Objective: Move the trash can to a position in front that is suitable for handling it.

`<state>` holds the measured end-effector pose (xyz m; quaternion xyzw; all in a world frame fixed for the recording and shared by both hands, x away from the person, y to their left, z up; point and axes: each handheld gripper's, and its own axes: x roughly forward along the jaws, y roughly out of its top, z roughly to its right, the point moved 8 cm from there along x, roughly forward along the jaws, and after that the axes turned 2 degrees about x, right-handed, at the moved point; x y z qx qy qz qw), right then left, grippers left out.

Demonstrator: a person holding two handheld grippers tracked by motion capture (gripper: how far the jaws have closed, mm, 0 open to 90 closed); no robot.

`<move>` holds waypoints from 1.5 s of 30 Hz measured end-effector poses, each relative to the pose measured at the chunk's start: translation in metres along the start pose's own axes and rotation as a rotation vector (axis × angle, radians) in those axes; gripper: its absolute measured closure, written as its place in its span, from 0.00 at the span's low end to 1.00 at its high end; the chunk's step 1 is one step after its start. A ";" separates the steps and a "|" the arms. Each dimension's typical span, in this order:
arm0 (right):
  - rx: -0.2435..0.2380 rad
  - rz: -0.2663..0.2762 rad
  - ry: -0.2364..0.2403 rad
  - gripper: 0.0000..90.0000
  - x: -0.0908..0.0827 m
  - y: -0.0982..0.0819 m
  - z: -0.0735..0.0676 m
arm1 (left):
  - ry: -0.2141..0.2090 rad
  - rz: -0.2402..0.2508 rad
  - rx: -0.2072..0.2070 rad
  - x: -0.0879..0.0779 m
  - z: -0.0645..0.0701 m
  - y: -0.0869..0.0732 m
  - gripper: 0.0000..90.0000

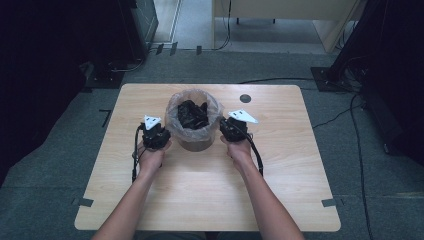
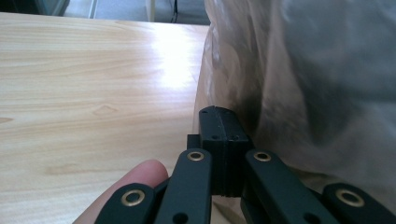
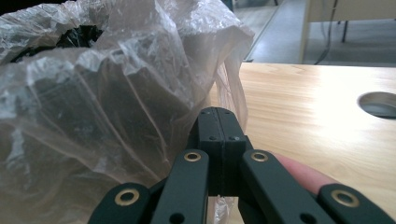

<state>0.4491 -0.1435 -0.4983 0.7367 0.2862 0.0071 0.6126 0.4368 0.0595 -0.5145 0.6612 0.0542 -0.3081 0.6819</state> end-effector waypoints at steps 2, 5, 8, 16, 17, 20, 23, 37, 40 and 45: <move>-0.001 -0.002 -0.015 1.00 -0.008 -0.002 0.003 | -0.014 -0.011 0.004 -0.001 0.006 -0.004 1.00; -0.005 -0.001 -0.021 1.00 -0.019 -0.006 0.006 | -0.026 -0.019 0.007 -0.003 0.015 -0.010 1.00; -0.004 -0.003 -0.019 1.00 -0.030 -0.011 0.009 | -0.041 -0.018 0.004 -0.006 0.022 -0.014 1.00; -0.026 -0.032 0.047 1.00 -0.055 -0.027 -0.001 | -0.201 -0.056 0.130 -0.013 0.068 -0.029 1.00; -0.076 -0.035 0.016 1.00 -0.058 -0.028 -0.006 | -0.174 -0.064 0.159 -0.013 0.073 -0.031 1.00; -0.183 -0.054 -0.054 0.92 -0.062 -0.031 -0.015 | -0.181 -0.084 0.150 -0.012 0.080 -0.037 0.97; -0.200 -0.045 -0.055 0.92 -0.070 -0.032 -0.021 | -0.167 -0.095 0.148 -0.011 0.076 -0.044 0.97; -0.014 0.057 -0.172 0.91 -0.066 -0.009 0.063 | -0.017 -0.009 -0.069 0.001 0.000 -0.012 1.00; -0.008 0.062 -0.172 0.93 -0.048 0.000 0.070 | -0.008 0.005 -0.068 0.008 -0.002 -0.004 1.00; -0.027 0.059 -0.188 0.98 -0.024 0.012 0.074 | -0.015 0.027 -0.079 0.025 -0.004 0.015 1.00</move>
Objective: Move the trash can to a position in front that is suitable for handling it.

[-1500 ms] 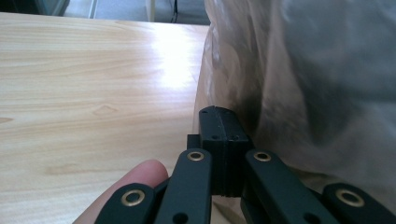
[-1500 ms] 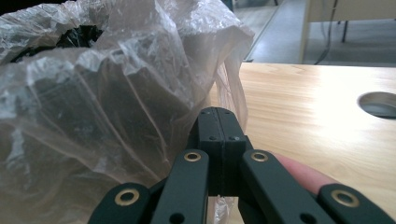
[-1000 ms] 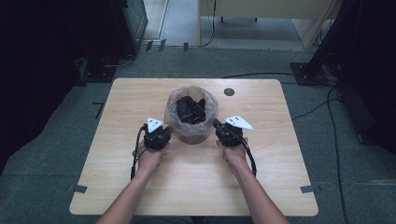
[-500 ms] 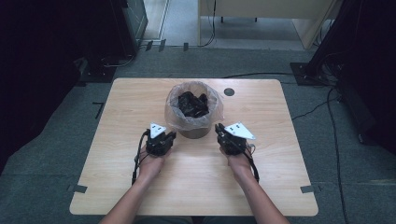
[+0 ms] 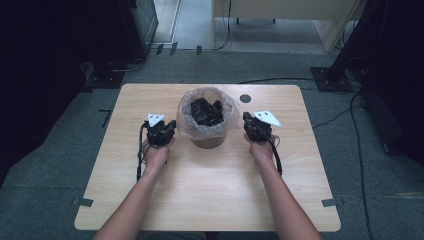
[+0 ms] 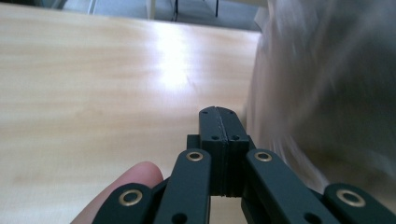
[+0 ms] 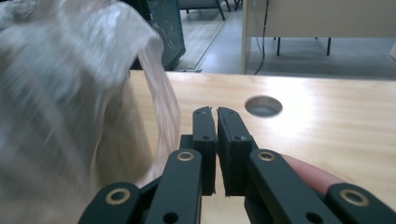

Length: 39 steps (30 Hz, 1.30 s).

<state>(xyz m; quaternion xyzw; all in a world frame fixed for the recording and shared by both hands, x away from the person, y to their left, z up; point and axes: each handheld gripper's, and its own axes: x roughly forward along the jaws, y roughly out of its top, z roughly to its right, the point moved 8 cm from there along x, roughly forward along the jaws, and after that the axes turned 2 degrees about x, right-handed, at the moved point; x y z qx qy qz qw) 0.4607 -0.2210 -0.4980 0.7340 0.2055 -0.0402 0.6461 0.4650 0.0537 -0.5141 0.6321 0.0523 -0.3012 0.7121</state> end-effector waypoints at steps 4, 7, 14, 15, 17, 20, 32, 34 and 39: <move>0.032 -0.021 0.090 0.99 0.023 0.012 -0.014 | -0.020 0.009 0.005 0.013 0.005 0.018 1.00; 0.011 -0.044 0.120 0.99 0.032 0.015 -0.022 | -0.037 -0.005 0.034 0.019 0.010 0.024 1.00; -0.003 -0.049 0.155 1.00 0.041 0.014 -0.030 | -0.072 -0.023 0.074 0.030 0.020 0.024 1.00; -0.002 -0.049 0.156 1.00 0.041 0.014 -0.030 | -0.074 -0.026 0.071 0.030 0.020 0.023 1.00; 0.002 -0.056 0.166 1.00 0.040 0.013 -0.031 | -0.069 -0.028 0.091 0.029 0.022 0.022 1.00; 0.009 -0.069 0.176 1.00 0.035 0.010 -0.031 | -0.088 -0.029 0.102 0.025 0.025 0.019 1.00; 0.040 -0.075 0.180 1.00 -0.017 -0.013 -0.031 | -0.116 -0.015 0.156 -0.017 0.053 -0.011 1.00; 0.042 -0.069 0.179 1.00 -0.028 -0.018 -0.031 | -0.118 -0.011 0.157 -0.026 0.059 -0.018 1.00; 0.035 -0.066 0.178 1.00 -0.058 -0.029 -0.035 | -0.131 -0.008 0.131 -0.048 0.070 -0.035 1.00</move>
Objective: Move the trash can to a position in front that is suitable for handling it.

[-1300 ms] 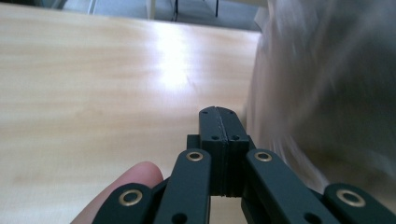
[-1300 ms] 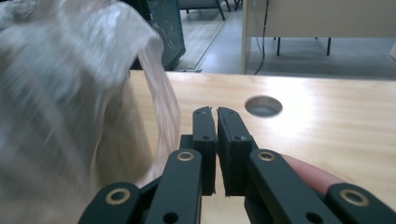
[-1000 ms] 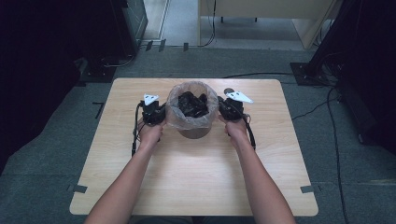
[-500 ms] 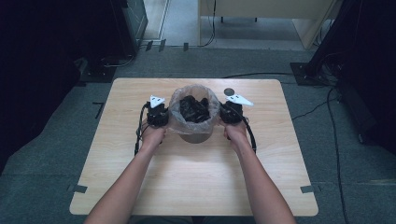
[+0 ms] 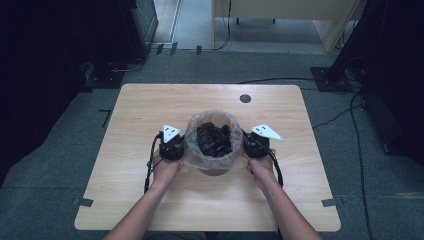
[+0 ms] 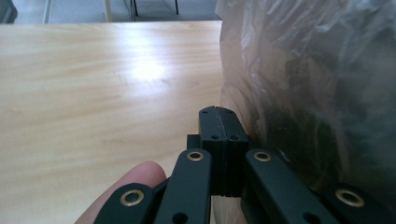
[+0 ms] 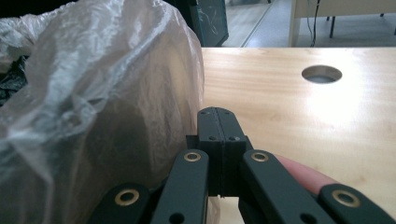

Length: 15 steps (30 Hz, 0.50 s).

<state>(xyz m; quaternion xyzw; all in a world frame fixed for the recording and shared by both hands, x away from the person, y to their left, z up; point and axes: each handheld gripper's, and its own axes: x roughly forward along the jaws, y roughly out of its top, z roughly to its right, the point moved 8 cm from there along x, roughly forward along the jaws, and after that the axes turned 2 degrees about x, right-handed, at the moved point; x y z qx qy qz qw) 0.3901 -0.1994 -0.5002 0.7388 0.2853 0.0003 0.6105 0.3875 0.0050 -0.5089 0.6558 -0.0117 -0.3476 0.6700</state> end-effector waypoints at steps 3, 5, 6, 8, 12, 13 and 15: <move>0.013 0.013 0.000 1.00 -0.016 -0.008 -0.005 | -0.007 0.013 -0.004 -0.011 0.009 -0.009 1.00; 0.018 0.022 -0.001 1.00 -0.027 -0.013 -0.008 | -0.016 0.016 0.006 -0.019 0.016 -0.015 1.00; 0.028 0.023 0.002 1.00 -0.032 -0.015 -0.009 | -0.023 0.021 0.004 -0.021 0.019 -0.018 1.00; 0.011 0.031 -0.002 0.97 -0.041 -0.018 -0.011 | -0.029 0.031 0.007 -0.027 0.020 -0.021 0.98; -0.052 0.048 -0.060 0.78 -0.062 -0.019 -0.006 | -0.037 0.041 -0.030 -0.041 0.008 -0.022 0.65; -0.046 0.052 -0.061 0.75 -0.068 -0.020 -0.004 | -0.023 0.045 -0.036 -0.047 0.003 -0.022 0.59; -0.022 0.086 -0.041 0.69 -0.080 -0.020 0.001 | 0.012 0.051 -0.029 -0.058 -0.007 -0.025 0.49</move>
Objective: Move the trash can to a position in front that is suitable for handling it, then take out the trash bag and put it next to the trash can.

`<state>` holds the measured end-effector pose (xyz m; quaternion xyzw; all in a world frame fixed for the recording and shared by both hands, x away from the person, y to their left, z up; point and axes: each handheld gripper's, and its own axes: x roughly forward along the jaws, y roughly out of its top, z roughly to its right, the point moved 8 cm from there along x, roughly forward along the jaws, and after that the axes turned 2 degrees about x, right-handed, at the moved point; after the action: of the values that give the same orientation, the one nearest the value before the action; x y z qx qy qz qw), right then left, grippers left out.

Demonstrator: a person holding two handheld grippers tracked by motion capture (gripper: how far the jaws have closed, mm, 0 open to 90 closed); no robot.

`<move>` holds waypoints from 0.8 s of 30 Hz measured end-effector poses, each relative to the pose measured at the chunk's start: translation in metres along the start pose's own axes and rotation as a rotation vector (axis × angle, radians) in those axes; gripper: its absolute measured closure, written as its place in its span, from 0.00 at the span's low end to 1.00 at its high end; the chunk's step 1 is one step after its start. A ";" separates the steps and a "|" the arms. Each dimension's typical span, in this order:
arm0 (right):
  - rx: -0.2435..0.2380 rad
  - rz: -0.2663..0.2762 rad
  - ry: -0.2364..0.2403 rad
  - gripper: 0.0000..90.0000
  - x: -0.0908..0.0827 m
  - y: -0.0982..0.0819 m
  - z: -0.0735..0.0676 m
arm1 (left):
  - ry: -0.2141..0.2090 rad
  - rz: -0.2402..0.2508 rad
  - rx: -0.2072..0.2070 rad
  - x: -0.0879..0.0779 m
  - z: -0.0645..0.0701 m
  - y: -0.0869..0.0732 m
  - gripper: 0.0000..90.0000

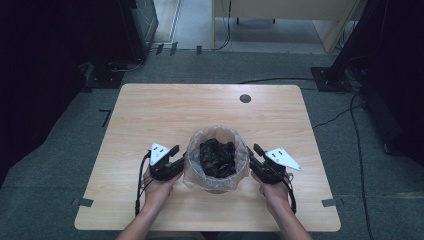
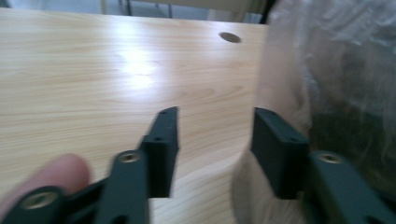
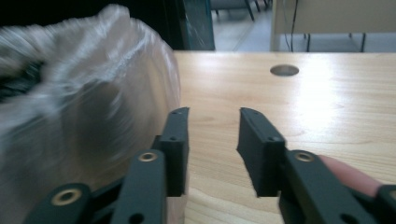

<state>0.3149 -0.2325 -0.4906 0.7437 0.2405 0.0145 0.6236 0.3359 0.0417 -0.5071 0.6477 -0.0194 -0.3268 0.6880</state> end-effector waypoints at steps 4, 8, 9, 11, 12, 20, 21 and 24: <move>0.039 0.025 -0.011 0.59 -0.020 -0.008 0.017 | 0.057 -0.017 -0.010 -0.016 -0.022 -0.019 0.43; 0.061 -0.040 -0.049 0.49 -0.026 -0.029 0.030 | 0.089 -0.092 -0.019 -0.017 -0.030 -0.046 0.41; 0.050 -0.054 -0.068 0.47 -0.027 -0.033 0.033 | 0.086 -0.106 -0.016 -0.016 -0.029 -0.051 0.40; 0.045 -0.080 -0.104 0.44 -0.029 -0.040 0.037 | 0.072 -0.129 0.002 -0.015 -0.023 -0.058 0.39; 0.049 -0.089 -0.110 0.42 -0.030 -0.043 0.037 | 0.067 -0.137 0.014 -0.015 -0.019 -0.060 0.39; 0.048 -0.147 -0.141 0.36 -0.035 -0.057 0.039 | 0.027 -0.192 0.092 -0.014 0.010 -0.068 0.33; 0.050 -0.150 -0.148 0.36 -0.034 -0.058 0.040 | 0.017 -0.197 0.100 -0.012 0.015 -0.069 0.32; 0.085 -0.162 -0.147 0.36 -0.032 -0.061 0.041 | 0.007 -0.213 0.129 -0.009 0.025 -0.071 0.29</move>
<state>0.2789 -0.2764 -0.5476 0.7467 0.2537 -0.1010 0.6065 0.2880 0.0277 -0.5635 0.6900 0.0308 -0.3938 0.6065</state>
